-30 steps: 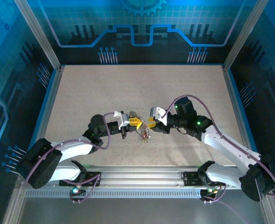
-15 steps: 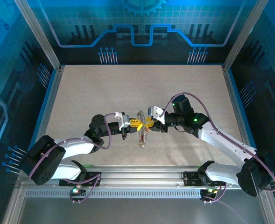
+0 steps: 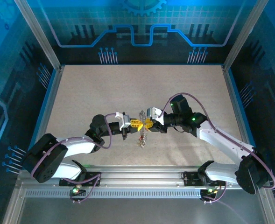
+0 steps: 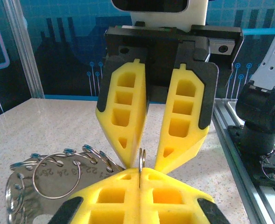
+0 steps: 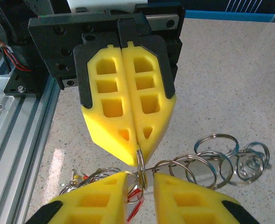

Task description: Put the keys on the keyring

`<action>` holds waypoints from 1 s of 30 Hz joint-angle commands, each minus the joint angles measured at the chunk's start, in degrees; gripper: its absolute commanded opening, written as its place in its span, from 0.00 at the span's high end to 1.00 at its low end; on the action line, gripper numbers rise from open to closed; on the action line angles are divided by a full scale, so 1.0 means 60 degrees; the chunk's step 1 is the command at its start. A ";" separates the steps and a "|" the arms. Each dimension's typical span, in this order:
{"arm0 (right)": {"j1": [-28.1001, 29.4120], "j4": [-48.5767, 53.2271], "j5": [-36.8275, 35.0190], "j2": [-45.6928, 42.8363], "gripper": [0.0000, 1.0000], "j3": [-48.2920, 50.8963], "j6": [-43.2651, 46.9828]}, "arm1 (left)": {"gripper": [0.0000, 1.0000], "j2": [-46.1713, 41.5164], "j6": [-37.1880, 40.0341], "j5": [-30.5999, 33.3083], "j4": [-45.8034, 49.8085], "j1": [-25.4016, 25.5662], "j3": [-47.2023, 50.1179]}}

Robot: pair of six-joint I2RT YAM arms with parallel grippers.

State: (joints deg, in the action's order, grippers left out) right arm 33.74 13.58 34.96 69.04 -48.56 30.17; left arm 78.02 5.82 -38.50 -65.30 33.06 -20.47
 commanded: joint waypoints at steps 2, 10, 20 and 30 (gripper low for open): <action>0.0068 0.0313 -0.0003 -0.0055 0.87 -0.0251 0.0198 | 1.00 0.0005 -0.0242 -0.0278 -0.0918 -0.0024 -0.0163; 0.0090 0.0487 -0.0094 -0.0257 1.00 -0.0256 0.0308 | 0.92 -0.0166 -0.0046 -0.0278 -0.0355 -0.0028 -0.0144; 0.0620 0.2153 -0.1367 0.0115 1.00 -0.1221 0.1099 | 0.79 -0.1659 0.1885 -0.0059 0.4328 0.0022 -0.0917; 0.0895 0.2524 -0.1813 0.0466 1.00 -0.1655 0.1253 | 0.79 -0.2061 0.3103 -0.0208 0.7260 0.0069 -0.1775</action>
State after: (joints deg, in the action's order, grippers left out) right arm 38.26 27.51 24.45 71.61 -55.83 36.56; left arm 66.37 20.29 -38.65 -29.58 33.12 -28.67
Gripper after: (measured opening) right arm 0.060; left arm 0.214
